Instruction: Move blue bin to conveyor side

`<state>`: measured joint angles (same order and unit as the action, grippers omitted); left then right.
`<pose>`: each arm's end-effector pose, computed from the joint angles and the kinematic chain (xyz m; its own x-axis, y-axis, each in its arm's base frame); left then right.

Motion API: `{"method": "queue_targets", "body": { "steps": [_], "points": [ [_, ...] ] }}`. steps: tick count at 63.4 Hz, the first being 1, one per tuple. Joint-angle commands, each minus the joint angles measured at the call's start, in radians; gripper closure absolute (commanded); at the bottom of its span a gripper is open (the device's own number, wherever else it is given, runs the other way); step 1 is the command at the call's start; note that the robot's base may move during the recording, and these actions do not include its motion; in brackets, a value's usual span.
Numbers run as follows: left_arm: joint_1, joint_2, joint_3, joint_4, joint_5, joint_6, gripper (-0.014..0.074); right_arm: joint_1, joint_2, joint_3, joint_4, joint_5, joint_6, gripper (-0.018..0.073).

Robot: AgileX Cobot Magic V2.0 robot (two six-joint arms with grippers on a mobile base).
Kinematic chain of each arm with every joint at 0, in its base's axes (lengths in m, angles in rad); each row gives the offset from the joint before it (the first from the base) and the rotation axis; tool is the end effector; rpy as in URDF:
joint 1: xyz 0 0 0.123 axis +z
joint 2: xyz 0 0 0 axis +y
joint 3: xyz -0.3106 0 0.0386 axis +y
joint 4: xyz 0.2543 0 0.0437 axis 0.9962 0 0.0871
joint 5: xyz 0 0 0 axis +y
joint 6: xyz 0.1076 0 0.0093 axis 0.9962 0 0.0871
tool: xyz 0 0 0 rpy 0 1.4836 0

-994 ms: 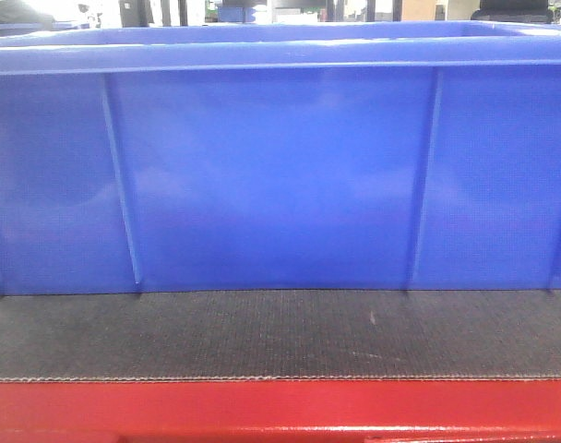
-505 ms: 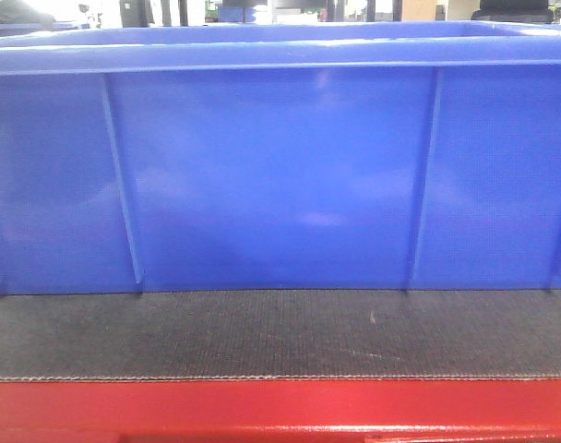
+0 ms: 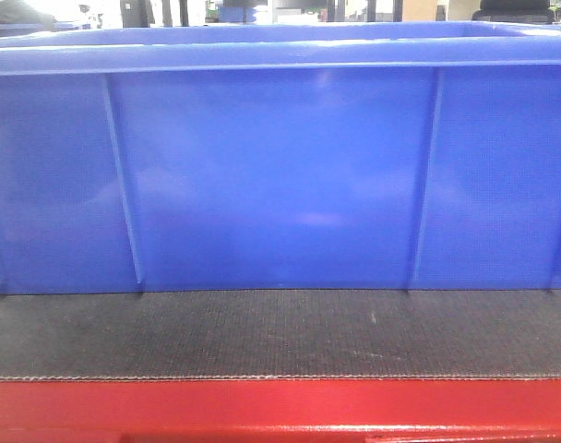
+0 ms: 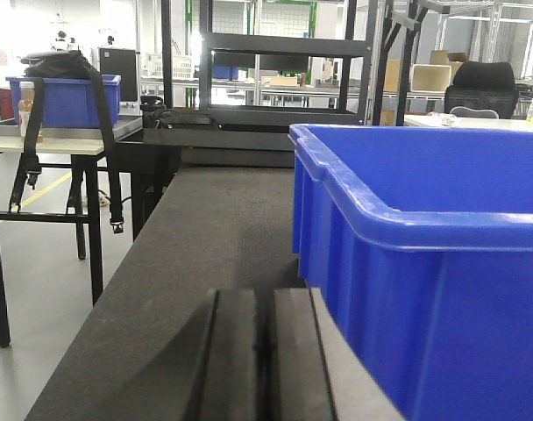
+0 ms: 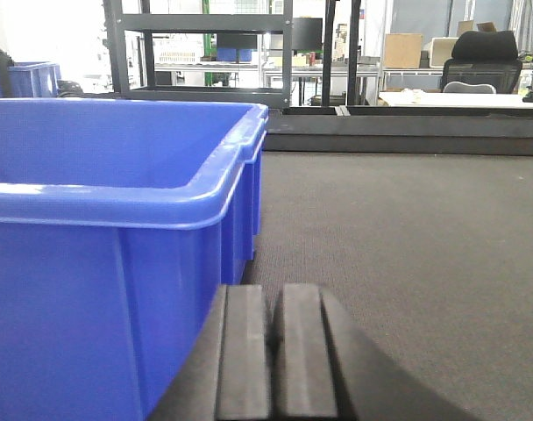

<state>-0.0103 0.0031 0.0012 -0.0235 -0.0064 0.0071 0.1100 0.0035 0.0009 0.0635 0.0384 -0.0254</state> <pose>0.0516 -0.0005 0.2147 0.0890 -0.0173 -0.9959 0.0116 0.9998 -0.0163 0.0516 0.0060 0.2100 0.0399 0.0427 -0.9983 -0.1138 0.9928 0.0379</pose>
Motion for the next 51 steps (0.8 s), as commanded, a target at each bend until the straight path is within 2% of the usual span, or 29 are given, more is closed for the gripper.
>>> {"method": "queue_targets", "body": {
  "steps": [1, 12, 31, 36, 38, 51],
  "points": [
    [0.016, -0.003, -0.001, -0.025, -0.014, 0.003, 0.0594, 0.002, -0.003, -0.001, -0.012, -0.024, 0.001, 0.0648],
    [0.036, -0.003, -0.001, -0.027, -0.016, 0.003, 0.0594, 0.002, -0.003, -0.001, -0.012, -0.024, 0.001, 0.0648],
    [0.002, -0.003, -0.001, -0.012, -0.016, 0.003, 0.0594, 0.002, -0.003, -0.001, -0.012, -0.024, 0.001, 0.0648],
    [0.000, -0.003, -0.001, 0.017, -0.016, 0.003, 0.0594, 0.002, -0.003, -0.001, -0.012, -0.024, 0.001, 0.0648],
    [-0.002, -0.003, -0.001, 0.050, -0.016, 0.003, 0.0594, 0.002, -0.003, -0.001, -0.012, -0.024, 0.001, 0.0648],
    [-0.002, -0.003, -0.001, 0.051, -0.016, 0.003, 0.0594, 0.002, -0.003, -0.001, -0.012, -0.024, 0.001, 0.0648]
  ]
}}
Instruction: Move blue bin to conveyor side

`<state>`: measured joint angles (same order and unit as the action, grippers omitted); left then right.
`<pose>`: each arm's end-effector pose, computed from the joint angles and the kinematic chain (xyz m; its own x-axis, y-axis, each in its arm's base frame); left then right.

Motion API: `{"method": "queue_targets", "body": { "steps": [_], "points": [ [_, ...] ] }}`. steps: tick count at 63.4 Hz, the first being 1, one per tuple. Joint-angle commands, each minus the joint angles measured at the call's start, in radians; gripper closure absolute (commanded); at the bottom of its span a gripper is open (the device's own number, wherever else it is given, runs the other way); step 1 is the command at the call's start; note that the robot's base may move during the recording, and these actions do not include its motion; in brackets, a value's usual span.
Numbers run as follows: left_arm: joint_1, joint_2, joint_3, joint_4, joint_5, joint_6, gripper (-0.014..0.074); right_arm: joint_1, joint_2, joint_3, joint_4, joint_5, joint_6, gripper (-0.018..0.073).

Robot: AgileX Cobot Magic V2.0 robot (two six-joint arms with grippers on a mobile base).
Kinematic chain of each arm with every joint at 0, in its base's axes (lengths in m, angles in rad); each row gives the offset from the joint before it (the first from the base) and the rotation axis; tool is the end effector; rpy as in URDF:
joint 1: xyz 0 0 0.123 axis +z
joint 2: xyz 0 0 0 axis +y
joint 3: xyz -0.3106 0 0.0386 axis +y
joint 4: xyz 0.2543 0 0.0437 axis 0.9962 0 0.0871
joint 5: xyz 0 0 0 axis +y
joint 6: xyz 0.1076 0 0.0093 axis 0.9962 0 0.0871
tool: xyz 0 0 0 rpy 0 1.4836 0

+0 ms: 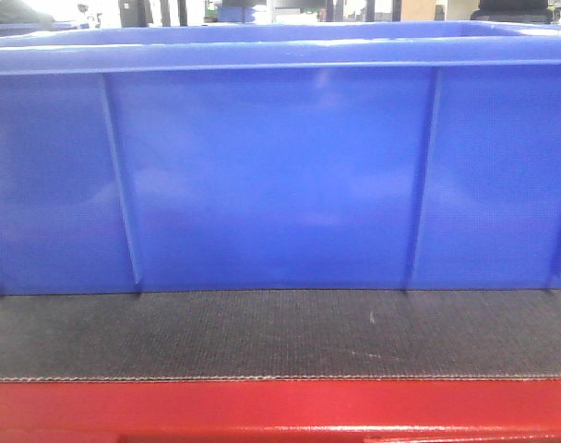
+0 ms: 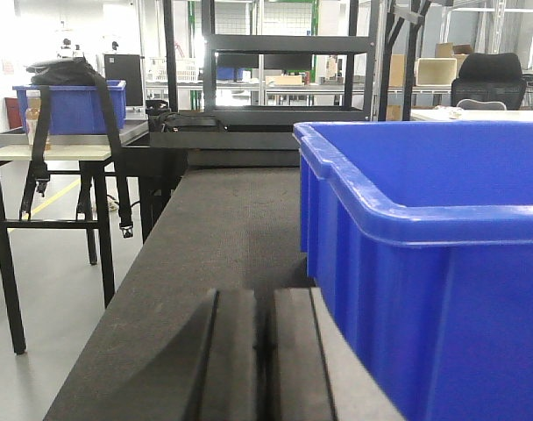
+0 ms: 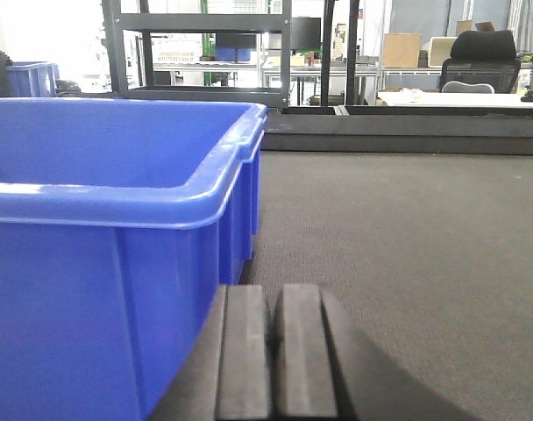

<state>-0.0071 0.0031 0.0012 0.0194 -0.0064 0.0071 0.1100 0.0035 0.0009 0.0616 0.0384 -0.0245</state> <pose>0.0516 -0.0004 0.2147 0.0893 0.0259 -0.9957 0.0049 0.9996 0.0264 0.0516 0.0060 0.2100 0.0400 0.0417 -0.9983 -0.1137 0.9928 0.0369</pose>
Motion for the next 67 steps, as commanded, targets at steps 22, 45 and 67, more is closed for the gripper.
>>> {"method": "queue_targets", "body": {
  "steps": [22, 45, 67],
  "points": [
    [-0.005, -0.003, -0.001, 0.008, -0.016, 0.003, 0.0594, 0.002, -0.003, -0.001, -0.010, -0.024, 0.000, 0.0648],
    [-0.005, -0.003, -0.001, 0.008, -0.016, 0.003, 0.0594, 0.002, -0.003, -0.001, -0.010, -0.024, 0.000, 0.0648],
    [-0.005, -0.003, -0.001, 0.008, -0.016, 0.003, 0.0594, 0.002, -0.003, -0.001, -0.010, -0.024, 0.000, 0.0648]
  ]
}}
